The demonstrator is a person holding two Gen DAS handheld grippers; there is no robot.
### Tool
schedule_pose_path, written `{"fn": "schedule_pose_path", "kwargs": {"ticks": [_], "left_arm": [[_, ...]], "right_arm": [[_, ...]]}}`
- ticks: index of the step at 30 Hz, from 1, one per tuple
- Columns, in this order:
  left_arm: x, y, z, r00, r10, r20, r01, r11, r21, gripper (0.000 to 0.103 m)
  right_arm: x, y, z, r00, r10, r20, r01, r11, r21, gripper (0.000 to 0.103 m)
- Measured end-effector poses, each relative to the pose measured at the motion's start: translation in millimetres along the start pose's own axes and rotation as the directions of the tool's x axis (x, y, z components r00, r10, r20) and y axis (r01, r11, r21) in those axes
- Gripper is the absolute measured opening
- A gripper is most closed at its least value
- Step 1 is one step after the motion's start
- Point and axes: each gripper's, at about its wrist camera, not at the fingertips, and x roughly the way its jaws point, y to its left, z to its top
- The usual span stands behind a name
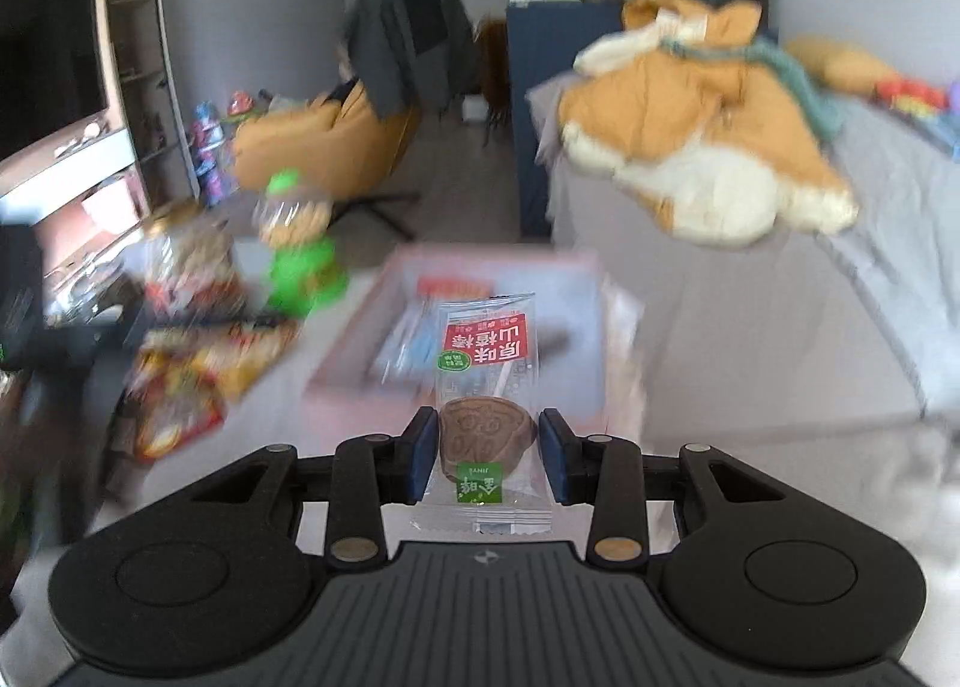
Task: Organize snacks
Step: 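Drop the Peppa Pig pack into the pink box with left tool while right tool drops the hawthorn snack in, then grasp the long clear rice-stick bag with left tool while right tool reaches the panda bag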
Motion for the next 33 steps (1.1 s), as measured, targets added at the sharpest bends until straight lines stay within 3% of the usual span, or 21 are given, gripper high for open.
{"fn": "schedule_pose_path", "kwargs": {"ticks": [3, 6, 8, 12, 15, 21, 28, 33], "left_arm": [[-20.5, 20.0, -11.9, 0.997, 0.078, -0.007, -0.078, 0.997, 0.026, 0.060], [-44.8, 47.5, -22.3, 0.991, 0.132, 0.030, -0.131, 0.991, -0.033, 0.060], [-56.7, 67.2, -29.7, 0.985, 0.159, 0.072, -0.153, 0.985, -0.084, 0.060], [-62.6, 99.2, -47.9, 0.950, 0.270, 0.159, -0.243, 0.955, -0.170, 0.060], [-68.4, 117.2, -60.1, 0.936, 0.291, 0.199, -0.240, 0.939, -0.245, 0.060], [-85.5, 129.5, -60.1, 0.908, 0.332, 0.256, -0.250, 0.919, -0.306, 0.060], [-85.3, 151.1, -64.6, 0.931, 0.323, 0.171, -0.239, 0.892, -0.384, 0.060], [-88.9, 156.4, -67.8, 0.933, 0.314, 0.173, -0.222, 0.885, -0.410, 0.060]], "right_arm": [[28.2, 0.5, 36.1, 0.996, -0.085, 0.030, 0.086, 0.996, -0.030, 0.039], [69.1, -4.2, 55.2, 0.995, -0.098, -0.028, 0.097, 0.994, -0.050, 0.062], [90.5, -3.8, 56.4, 0.991, -0.109, -0.074, 0.107, 0.994, -0.037, 0.063], [116.3, 23.0, 54.3, 0.991, -0.044, -0.129, 0.038, 0.998, -0.046, 0.067], [130.3, 70.6, 57.4, 0.984, 0.065, -0.163, -0.077, 0.995, -0.069, 0.080], [189.6, 165.3, 71.7, 0.954, 0.181, -0.239, -0.200, 0.978, -0.060, 0.081], [276.4, 233.4, 69.5, 0.962, 0.086, -0.260, -0.116, 0.988, -0.103, 0.081], [286.1, 238.9, 51.7, 0.923, 0.125, -0.365, -0.179, 0.977, -0.119, 0.077]]}}
